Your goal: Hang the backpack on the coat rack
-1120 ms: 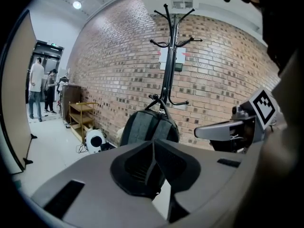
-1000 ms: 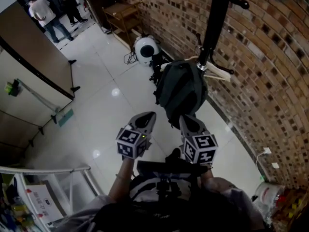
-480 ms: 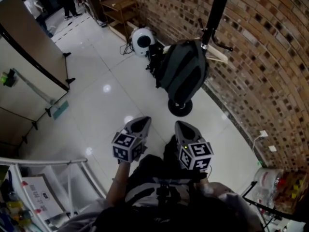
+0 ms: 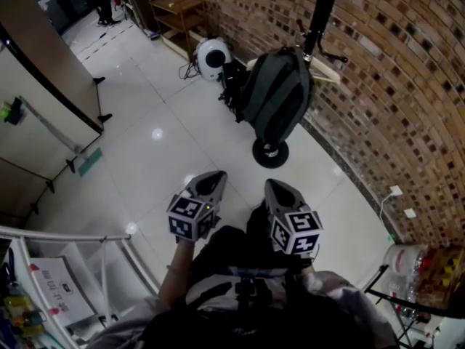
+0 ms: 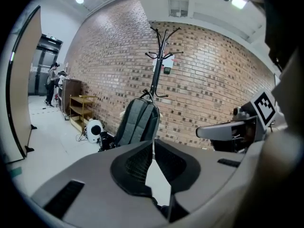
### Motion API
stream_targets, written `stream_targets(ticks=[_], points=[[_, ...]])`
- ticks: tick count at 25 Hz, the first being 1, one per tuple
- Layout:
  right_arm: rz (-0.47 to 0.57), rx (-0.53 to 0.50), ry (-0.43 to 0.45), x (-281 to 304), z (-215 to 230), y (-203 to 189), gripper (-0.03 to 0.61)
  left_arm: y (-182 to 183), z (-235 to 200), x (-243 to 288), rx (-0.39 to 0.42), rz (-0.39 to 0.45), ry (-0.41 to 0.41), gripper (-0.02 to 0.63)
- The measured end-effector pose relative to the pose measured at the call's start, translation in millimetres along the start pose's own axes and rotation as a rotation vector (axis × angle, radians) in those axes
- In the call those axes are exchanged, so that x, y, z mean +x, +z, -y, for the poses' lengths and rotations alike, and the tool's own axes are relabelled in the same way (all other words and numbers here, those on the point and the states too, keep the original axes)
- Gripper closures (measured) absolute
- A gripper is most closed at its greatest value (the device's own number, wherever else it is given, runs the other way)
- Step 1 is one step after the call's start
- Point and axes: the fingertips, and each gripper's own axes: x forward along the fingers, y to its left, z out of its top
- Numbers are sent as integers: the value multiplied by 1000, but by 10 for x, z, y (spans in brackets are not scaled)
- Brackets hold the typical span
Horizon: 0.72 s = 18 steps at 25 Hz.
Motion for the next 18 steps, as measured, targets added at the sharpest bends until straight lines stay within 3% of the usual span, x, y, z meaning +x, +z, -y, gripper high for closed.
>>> stream_targets(ticks=[18], points=[[-16,-55,38,158,-320,-30,568,-95,-366,-225,-21,10,76,598]])
